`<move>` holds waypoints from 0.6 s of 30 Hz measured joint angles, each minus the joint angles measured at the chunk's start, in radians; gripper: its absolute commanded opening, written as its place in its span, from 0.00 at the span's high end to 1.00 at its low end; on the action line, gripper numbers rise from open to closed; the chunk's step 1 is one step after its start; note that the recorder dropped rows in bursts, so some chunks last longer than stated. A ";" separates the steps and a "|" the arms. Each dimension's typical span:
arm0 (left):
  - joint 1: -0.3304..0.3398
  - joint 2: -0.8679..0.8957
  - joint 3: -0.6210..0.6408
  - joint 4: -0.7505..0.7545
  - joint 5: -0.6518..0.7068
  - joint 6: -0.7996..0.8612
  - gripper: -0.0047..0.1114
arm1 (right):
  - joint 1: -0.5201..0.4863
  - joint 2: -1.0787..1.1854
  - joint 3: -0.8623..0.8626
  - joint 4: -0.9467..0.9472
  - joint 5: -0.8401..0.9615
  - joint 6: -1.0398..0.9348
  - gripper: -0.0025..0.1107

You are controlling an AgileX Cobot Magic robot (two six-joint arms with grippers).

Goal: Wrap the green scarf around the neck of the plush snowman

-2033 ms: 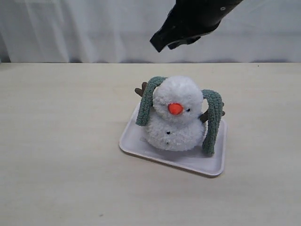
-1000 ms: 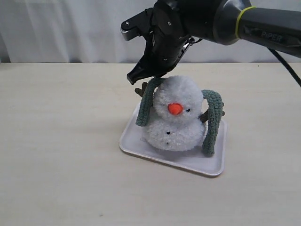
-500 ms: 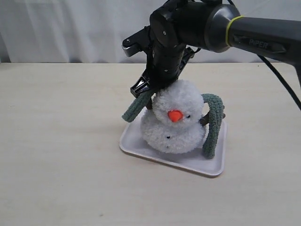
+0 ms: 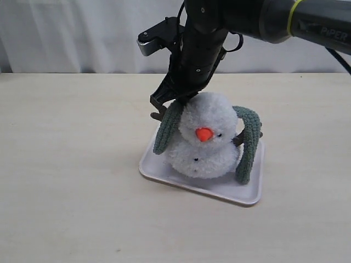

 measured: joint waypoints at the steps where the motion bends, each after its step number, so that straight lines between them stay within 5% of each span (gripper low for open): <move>1: 0.000 0.000 0.000 0.000 0.000 0.000 0.96 | 0.000 0.000 0.000 0.002 0.008 -0.002 0.94; 18: 0.000 0.000 0.000 0.000 0.000 0.000 0.96 | 0.000 0.008 0.000 0.119 0.037 -0.074 0.94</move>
